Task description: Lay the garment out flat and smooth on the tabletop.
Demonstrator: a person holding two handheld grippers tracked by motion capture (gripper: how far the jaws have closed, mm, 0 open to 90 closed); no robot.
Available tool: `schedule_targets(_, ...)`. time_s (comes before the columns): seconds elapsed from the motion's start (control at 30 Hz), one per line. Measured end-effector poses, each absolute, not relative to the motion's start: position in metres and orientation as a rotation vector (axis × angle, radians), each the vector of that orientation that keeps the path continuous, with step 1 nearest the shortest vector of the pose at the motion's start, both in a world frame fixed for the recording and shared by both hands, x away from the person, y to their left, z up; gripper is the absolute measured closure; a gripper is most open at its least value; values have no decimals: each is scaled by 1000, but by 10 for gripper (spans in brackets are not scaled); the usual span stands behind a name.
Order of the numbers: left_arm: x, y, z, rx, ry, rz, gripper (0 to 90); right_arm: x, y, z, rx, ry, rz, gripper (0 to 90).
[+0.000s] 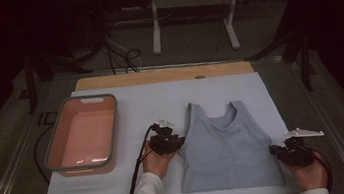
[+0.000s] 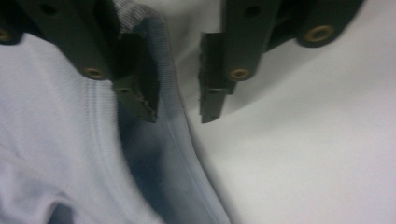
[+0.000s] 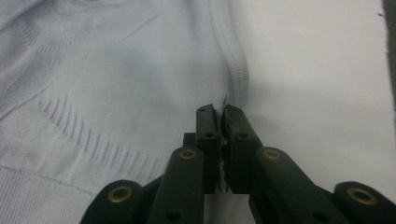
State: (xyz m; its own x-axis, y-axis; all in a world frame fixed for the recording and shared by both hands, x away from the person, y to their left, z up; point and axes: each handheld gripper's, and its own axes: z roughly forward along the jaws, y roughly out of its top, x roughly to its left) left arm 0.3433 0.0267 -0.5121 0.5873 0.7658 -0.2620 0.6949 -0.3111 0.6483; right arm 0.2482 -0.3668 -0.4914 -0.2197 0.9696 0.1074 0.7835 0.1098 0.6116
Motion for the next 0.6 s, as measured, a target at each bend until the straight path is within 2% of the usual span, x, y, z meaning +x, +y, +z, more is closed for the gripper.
schedule_targets(0.17, 343, 20, -515, 2069, 1146, 98, 581, 247, -372, -491, 1747, 2058, 770, 874)
schedule_targets(0.37, 342, 10, -519, 2091, 1144, 110, 586, 246, -373, -490, 1744, 2055, 752, 874)
schedule_targets(0.4, 342, 9, -518, 2107, 1132, 110, 621, 246, -373, -490, 1742, 2056, 755, 875)
schedule_targets(0.47, 341, 6, -519, 2113, 1128, 85, 773, 246, -373, -490, 1741, 2057, 759, 874)
schedule_targets(0.5, 340, 2, -519, 2133, 1110, 98, 773, 247, -372, -491, 1736, 2063, 758, 874)
schedule_targets(0.53, 339, 1, -518, 2144, 1099, 103, 865, 247, -371, -491, 1718, 2075, 762, 874)
schedule_targets(0.6, 340, 3, -518, 2138, 1102, 113, 881, 247, -369, -490, 1696, 2082, 763, 873)
